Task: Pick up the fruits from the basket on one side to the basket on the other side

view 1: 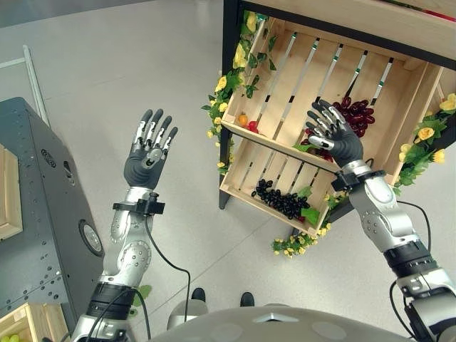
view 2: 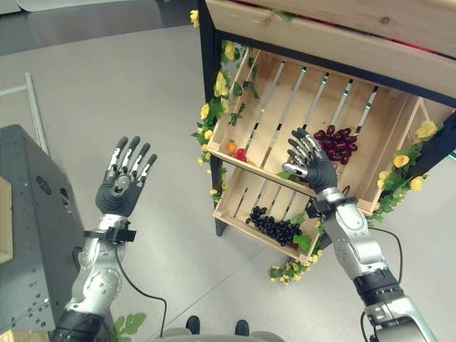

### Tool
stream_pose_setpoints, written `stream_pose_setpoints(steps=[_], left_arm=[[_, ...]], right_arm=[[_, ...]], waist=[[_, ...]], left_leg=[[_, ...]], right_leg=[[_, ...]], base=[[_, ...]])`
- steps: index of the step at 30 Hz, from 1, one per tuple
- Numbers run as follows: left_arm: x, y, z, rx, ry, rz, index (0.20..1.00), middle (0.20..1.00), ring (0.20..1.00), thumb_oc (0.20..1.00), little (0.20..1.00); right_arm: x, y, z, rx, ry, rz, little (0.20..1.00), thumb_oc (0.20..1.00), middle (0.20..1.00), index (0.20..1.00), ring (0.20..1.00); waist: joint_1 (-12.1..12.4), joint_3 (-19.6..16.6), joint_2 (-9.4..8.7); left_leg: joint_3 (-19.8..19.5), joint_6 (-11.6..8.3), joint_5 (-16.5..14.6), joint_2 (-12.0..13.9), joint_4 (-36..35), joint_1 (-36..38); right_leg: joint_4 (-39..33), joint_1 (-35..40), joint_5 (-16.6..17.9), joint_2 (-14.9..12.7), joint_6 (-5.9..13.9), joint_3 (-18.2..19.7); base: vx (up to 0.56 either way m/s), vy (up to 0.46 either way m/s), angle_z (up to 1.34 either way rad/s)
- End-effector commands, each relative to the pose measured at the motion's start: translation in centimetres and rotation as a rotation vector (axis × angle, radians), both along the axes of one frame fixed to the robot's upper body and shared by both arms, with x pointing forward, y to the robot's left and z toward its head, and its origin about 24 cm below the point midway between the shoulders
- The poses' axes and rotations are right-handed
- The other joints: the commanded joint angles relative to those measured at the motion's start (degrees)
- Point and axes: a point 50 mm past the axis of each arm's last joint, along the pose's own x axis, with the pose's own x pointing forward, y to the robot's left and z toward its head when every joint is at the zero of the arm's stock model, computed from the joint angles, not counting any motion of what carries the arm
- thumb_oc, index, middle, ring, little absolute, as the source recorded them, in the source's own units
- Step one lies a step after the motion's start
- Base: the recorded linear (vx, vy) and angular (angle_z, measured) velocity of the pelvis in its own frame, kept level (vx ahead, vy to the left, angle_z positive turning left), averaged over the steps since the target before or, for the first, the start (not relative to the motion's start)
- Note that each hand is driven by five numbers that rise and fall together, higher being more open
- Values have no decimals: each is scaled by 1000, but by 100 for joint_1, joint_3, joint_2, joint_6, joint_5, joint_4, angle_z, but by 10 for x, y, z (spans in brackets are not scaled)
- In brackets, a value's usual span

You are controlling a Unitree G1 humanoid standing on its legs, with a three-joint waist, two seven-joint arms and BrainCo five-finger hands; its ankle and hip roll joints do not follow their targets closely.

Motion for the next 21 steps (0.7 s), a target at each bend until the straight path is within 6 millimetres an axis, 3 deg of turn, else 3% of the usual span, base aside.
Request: stream_pose_setpoints(steps=[1, 7, 10, 15, 16, 18, 21], left_arm=[[-6, 8, 17, 78, -112, 73, 1000, 1000, 1000, 1000, 1000], [-10, 16, 16, 91, -115, 143, 1000, 1000, 1000, 1000, 1000], [-14, 26, 16, 150, -120, 237, 1000, 1000, 1000, 1000, 1000], [-16, 37, 17, 254, -111, 353, 1000, 1000, 1000, 1000, 1000], [-17, 41, 21, 309, -131, 400, 1000, 1000, 1000, 1000, 1000], [-15, 40, 22, 345, -134, 409, 1000, 1000, 1000, 1000, 1000], [-8, 33, 22, 429, -144, 431, 1000, 1000, 1000, 1000, 1000]], right_arm=[[-5, 2, 27, 35, -132, 76, 1000, 1000, 1000, 1000, 1000], [-18, 4, 15, 115, -147, 39, 1000, 1000, 1000, 1000, 1000], [-20, 15, 6, 199, -171, -37, 1000, 1000, 1000, 1000, 1000], [-19, 24, 17, 25, -287, -157, 1000, 1000, 1000, 1000, 1000], [-19, 33, 24, -19, -342, -175, 1000, 1000, 1000, 1000, 1000], [-19, 38, 23, -31, -347, -162, 1000, 1000, 1000, 1000, 1000], [-21, 41, 23, -121, -374, -182, 1000, 1000, 1000, 1000, 1000]], waist=[[-36, -249, -152], [-34, -218, -126], [45, -131, -107], [183, -27, -14], [279, 116, 78], [314, 171, 105], [230, 247, 211]], left_leg=[[106, 13, -329, -16, 52, 99], [81, 62, -371, -69, 104, 45], [32, 136, -497, -178, 491, -180], [-125, 264, -560, -258, 631, -291], [-288, 343, -633, -277, 713, -281], [-406, 360, -638, -321, 779, -287], [-1005, 340, -577, -417, 781, -213]], right_leg=[[263, -24, -98, -448, 740, 4], [365, -79, -135, -501, 761, -34], [543, -188, -142, -601, 795, -13], [1449, -625, -227, -649, 927, -57], [2265, -898, -189, -672, 1053, -81], [2610, -1035, -133, -702, 1079, -71], [2823, -1269, -163, -544, 957, 202]], base=[[0, 0, 0], [0, 0, 0], [-26, 60, -1], [-24, 104, 8], [-27, 90, 25], [3, 86, 26], [96, 4, 83]])
